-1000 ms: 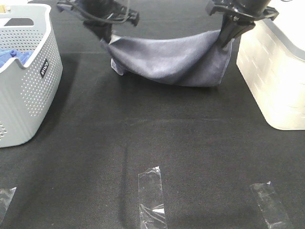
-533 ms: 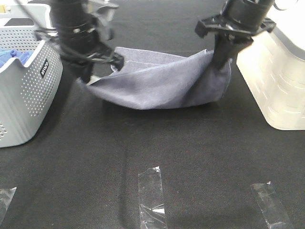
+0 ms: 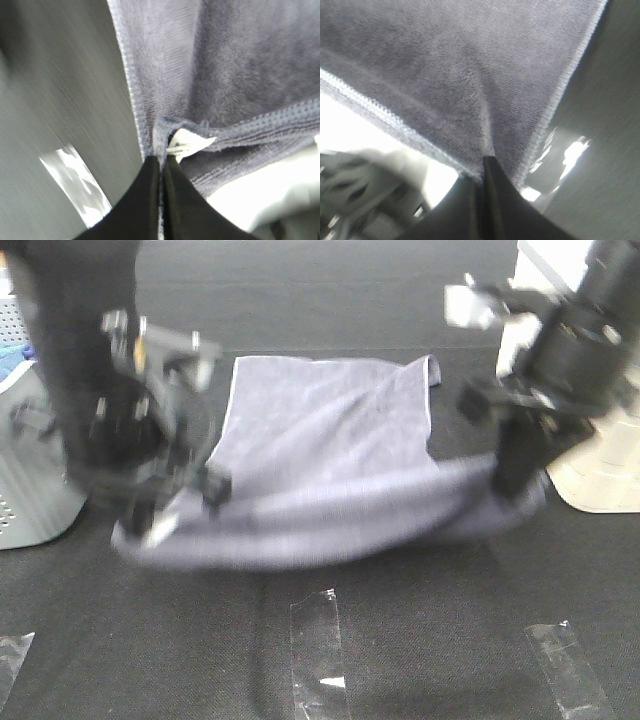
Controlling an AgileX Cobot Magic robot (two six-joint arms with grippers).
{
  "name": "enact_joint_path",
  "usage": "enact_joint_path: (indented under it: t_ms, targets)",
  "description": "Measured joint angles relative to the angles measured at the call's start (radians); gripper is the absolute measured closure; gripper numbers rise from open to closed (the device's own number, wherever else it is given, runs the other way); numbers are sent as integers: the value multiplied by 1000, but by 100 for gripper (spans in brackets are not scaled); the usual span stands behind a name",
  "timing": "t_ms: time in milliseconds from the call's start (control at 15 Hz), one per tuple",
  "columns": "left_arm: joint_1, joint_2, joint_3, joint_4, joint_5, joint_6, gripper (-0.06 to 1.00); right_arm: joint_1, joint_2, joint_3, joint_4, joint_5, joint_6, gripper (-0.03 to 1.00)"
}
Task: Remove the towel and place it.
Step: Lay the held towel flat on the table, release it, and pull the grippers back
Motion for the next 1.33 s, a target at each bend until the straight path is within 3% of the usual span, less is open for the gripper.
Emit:
enact_joint_path:
  t_ms: [200, 533, 800, 1000, 1067, 1267, 1333]
  targets:
    - [-99, -76, 168, -33, -49, -86, 94, 2, -102, 183, 53, -13, 0, 97]
    - [-221, -156, 302, -93, -60, -188, 94, 2, -228, 405, 133, -58, 0, 97]
    - [-260, -160, 354, -175, -75, -208, 94, 2, -317, 492, 160, -65, 0, 97]
    - [-260, -160, 365, -183, -74, -211, 93, 2, -344, 499, 171, -71, 0, 95]
    - [-260, -160, 373, -160, -46, -216, 87, 2, -353, 499, 148, -73, 0, 89]
    - [-260, -160, 382, -147, -32, -222, 35, 1, -359, 499, 128, -69, 0, 45]
    - [-260, -160, 382, -152, -37, -222, 24, 1, -359, 499, 128, -68, 0, 35]
